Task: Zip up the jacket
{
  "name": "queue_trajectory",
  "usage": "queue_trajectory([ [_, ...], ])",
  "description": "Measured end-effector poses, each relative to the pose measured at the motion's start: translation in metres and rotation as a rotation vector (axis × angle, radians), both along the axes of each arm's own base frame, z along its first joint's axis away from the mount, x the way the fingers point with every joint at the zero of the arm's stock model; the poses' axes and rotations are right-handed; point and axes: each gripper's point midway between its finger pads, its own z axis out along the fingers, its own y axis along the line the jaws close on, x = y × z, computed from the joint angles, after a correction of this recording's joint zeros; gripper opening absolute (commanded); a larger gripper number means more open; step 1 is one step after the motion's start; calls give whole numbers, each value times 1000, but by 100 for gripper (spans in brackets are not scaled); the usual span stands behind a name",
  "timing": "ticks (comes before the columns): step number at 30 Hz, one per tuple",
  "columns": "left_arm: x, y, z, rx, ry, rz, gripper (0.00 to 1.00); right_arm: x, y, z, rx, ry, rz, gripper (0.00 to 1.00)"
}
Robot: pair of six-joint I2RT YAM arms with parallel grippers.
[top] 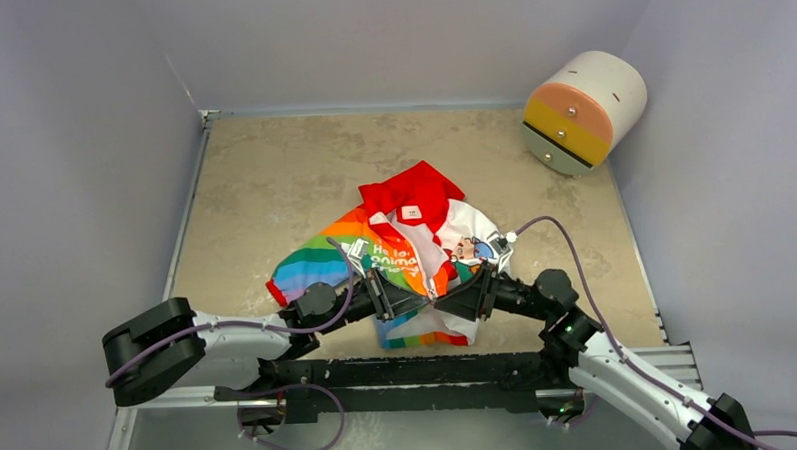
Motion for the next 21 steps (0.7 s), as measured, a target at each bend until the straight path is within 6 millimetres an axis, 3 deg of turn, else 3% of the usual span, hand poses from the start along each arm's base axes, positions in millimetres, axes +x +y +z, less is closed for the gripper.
queue_trajectory([
  [9, 0, 0, 1, -5, -2, 0, 0, -4, 3, 8, 28, -20, 20, 36],
  [21, 0, -1, -1, 0, 0, 0, 0, -9, 6, -6, 13, 13, 42, 27],
])
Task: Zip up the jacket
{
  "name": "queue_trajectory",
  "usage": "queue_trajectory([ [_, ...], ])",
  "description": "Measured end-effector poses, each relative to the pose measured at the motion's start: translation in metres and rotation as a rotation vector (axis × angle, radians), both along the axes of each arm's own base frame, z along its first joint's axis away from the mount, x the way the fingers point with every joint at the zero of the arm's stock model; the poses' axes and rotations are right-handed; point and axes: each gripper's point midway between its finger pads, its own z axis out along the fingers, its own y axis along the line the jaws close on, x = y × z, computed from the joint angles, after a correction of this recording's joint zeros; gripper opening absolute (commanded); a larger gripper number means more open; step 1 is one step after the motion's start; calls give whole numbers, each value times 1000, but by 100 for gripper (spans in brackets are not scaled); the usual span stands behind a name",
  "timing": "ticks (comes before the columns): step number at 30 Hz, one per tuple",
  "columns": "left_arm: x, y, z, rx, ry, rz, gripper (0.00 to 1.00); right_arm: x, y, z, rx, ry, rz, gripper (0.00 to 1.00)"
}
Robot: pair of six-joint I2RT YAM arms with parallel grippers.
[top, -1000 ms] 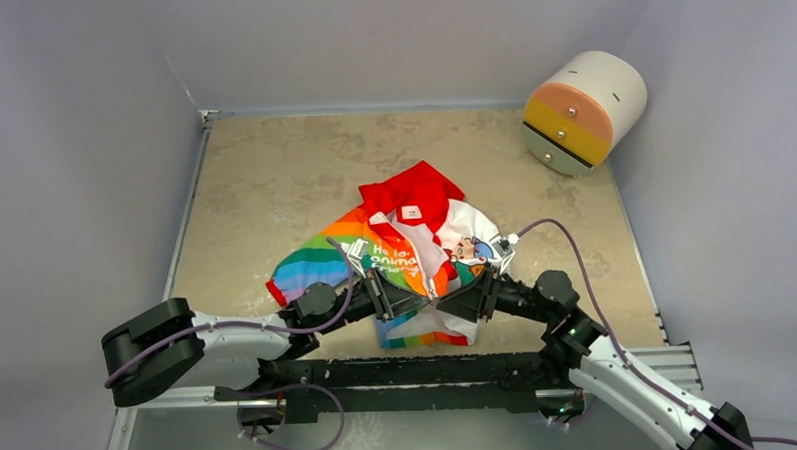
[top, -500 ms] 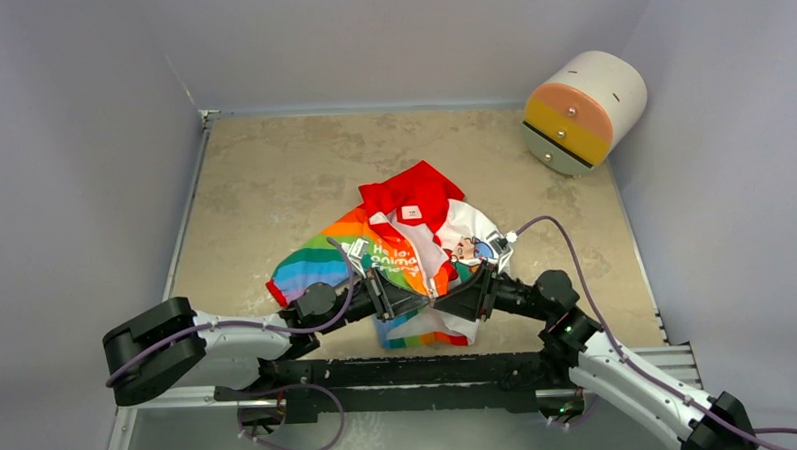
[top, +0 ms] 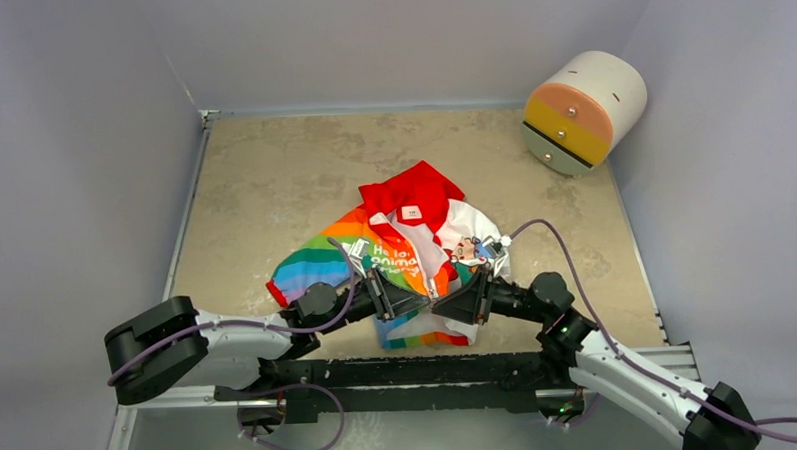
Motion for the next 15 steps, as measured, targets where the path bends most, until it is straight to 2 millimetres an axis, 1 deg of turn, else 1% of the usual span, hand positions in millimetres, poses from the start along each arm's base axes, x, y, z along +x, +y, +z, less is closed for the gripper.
queue_trajectory([
  [5, 0, 0, -2, 5, 2, 0, 0, -1, 2, 2, 8, 0, 8, 21],
  [8, 0, -1, -4, 10, 5, 0, 0, -2, 3, 3, 13, -4, 11, 11],
  [10, 0, -1, -4, 11, 6, 0, 0, -2, 3, 5, 18, -7, 11, 2],
  [11, 0, -1, -4, 10, 5, 0, 0, -2, 3, 5, 20, -8, 10, 0],
  [15, 1, -1, -1, 1, 1, 1, 0, -1, 3, 3, 19, 1, 0, 0],
])
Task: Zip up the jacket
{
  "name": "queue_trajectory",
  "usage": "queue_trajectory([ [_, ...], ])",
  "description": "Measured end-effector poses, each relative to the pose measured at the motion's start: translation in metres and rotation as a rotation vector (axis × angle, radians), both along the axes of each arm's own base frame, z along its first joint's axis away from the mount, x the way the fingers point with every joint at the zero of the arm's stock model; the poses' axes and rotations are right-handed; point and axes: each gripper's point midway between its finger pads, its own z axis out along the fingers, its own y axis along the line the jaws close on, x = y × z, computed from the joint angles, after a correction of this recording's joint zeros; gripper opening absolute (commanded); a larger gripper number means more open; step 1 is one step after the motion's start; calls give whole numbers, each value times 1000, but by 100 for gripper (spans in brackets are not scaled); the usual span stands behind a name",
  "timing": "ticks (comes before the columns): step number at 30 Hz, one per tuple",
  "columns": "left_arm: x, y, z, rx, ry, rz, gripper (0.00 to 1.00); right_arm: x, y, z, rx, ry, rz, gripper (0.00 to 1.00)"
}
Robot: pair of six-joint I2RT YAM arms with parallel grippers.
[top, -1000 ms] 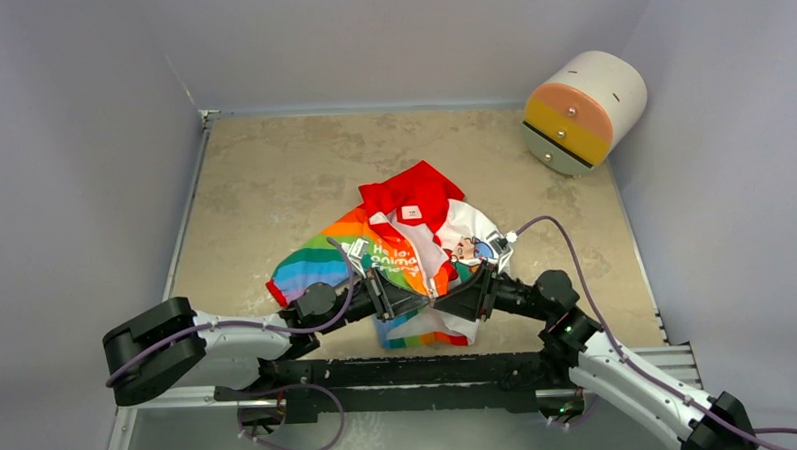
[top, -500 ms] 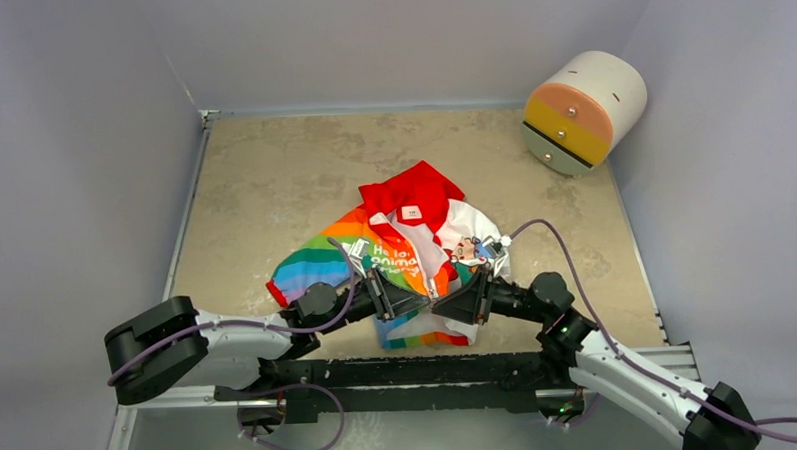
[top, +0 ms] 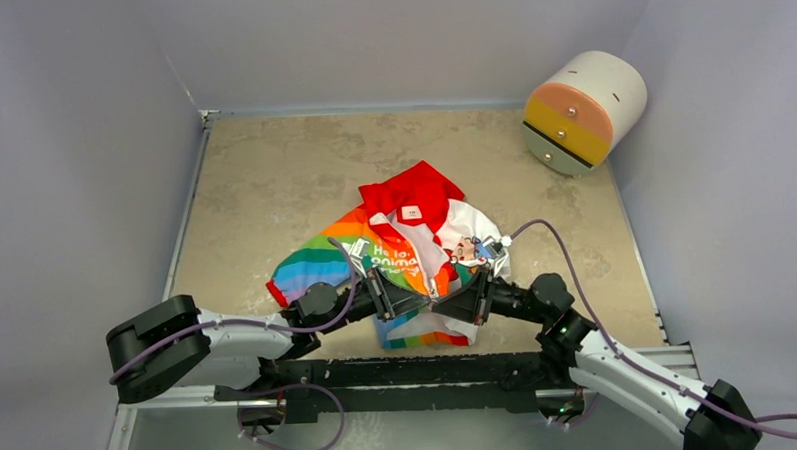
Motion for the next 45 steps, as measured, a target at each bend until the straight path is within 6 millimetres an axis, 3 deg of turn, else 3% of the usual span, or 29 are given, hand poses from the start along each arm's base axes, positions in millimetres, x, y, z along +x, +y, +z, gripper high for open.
queue_trajectory([
  [41, -4, 0, -1, 20, -42, -21, 0, -3, -4, 10, -14, 54, -25, 0],
  [45, -5, 0, -6, 38, -34, -28, 0, -2, -4, 20, 0, 38, -23, 0],
])
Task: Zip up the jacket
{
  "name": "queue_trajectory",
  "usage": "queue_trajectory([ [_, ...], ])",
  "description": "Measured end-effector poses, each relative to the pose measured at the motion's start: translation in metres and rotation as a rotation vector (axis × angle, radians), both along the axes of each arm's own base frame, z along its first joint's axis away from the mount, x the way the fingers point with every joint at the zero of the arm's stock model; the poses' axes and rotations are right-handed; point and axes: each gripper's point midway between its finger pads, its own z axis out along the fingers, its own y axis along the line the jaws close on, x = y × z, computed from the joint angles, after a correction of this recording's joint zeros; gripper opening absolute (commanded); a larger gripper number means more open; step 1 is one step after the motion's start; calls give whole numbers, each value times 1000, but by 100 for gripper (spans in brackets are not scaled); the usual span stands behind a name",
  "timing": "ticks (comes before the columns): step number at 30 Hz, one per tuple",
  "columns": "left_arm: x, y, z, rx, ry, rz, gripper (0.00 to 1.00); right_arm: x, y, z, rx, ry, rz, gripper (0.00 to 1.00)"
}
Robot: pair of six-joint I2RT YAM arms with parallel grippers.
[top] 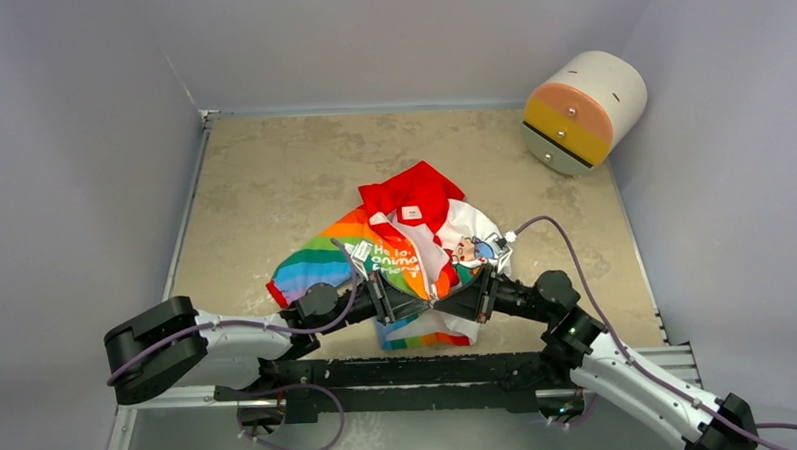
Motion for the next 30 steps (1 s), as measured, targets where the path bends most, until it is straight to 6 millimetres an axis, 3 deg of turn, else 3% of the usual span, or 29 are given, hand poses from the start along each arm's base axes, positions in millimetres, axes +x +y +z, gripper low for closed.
queue_trajectory([
  [13, -2, -1, 1, 0, -7, -11, 0, 5, 4, 4, -3, 5, 0, 0],
  [21, 0, -2, 5, -1, -31, -9, 0, 20, 12, 13, -18, 14, -37, 0],
  [30, 4, -2, 2, 14, -45, 10, 0, 33, 17, 8, -56, 25, -76, 0],
])
